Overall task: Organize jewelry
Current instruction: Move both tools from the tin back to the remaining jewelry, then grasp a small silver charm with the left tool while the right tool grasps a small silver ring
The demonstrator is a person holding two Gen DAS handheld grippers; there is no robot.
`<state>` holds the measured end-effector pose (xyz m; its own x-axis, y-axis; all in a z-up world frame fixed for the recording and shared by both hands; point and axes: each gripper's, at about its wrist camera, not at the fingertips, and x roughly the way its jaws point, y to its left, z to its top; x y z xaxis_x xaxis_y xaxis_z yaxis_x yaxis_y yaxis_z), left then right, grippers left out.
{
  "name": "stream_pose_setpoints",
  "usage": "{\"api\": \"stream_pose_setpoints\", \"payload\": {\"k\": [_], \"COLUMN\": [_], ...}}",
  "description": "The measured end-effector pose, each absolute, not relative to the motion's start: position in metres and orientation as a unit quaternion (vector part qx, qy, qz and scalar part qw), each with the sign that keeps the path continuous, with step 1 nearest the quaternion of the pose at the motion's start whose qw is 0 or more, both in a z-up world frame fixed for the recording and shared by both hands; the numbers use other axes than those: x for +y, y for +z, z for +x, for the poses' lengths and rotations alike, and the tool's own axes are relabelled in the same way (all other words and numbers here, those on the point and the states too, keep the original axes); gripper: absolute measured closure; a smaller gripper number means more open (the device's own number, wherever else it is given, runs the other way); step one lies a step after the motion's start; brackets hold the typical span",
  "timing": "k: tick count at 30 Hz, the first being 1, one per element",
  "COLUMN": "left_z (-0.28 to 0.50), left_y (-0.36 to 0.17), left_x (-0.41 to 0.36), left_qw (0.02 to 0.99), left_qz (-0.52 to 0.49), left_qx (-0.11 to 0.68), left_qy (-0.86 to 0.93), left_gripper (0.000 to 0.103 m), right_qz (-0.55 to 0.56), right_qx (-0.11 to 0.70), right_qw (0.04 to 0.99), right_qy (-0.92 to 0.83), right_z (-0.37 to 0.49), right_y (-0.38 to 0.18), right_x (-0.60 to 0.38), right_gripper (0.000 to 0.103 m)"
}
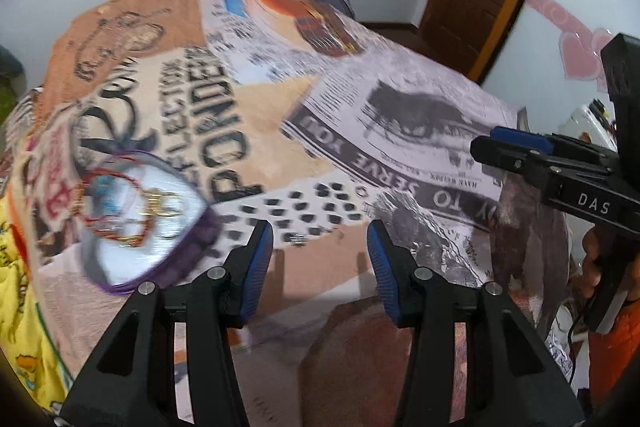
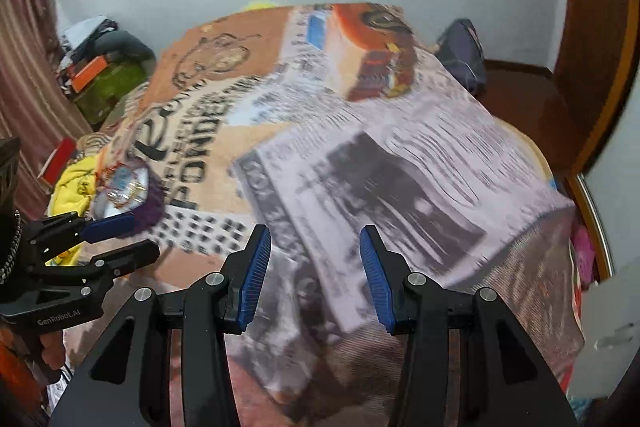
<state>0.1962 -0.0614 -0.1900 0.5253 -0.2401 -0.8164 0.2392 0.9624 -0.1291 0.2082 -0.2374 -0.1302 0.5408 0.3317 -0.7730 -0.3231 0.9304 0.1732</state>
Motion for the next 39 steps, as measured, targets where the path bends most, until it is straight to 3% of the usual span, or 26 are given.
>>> {"api": "stream_pose_setpoints", "payload": {"k": [8,10,16,27,30,36,38,39], "left_z": [0.207,0.209,0.211,0.202,0.199,0.194,0.193,0.193], "left_y": [-0.219,-0.222,-0.229,-0.213,-0.201,-0.185,-0.183,-0.183], "left_x": [-0.062,-0.055,-0.046,-0.046,-0.042,-0.039,-0.037,-0.036], "left_qw": [0.865,0.864,0.864,0.881,0.891,0.901,0.901,0.901], "left_qz": [-0.008,-0.018,-0.037,-0.027,-0.022,-0.020,-0.027,-0.030], "left_qx": [0.486,0.489,0.486,0.456,0.437,0.416,0.414,0.414], "left_qy": [-0.124,-0.120,-0.129,-0.123,-0.119,-0.124,-0.124,-0.123], "left_gripper": [0.058,0.071,0.094,0.094,0.094,0.094,0.094,0.094], "right_qz": [-0.002,-0.008,-0.014,-0.033,-0.041,-0.061,-0.055,-0.052], "right_qx": [0.460,0.464,0.475,0.485,0.495,0.492,0.493,0.493], "right_qw": [0.863,0.858,0.844,0.835,0.825,0.826,0.826,0.827], "right_qy": [0.210,0.221,0.247,0.258,0.269,0.268,0.267,0.267], "right_z": [0.210,0.211,0.217,0.226,0.229,0.229,0.230,0.230], "right_y": [-0.147,-0.153,-0.166,-0.176,-0.183,-0.189,-0.190,-0.190], "right_x": [-0.232,-0.223,-0.200,-0.177,-0.168,-0.161,-0.164,-0.164], "right_gripper": [0.060,0.060,0.060,0.060,0.071,0.078,0.093,0.094]}}
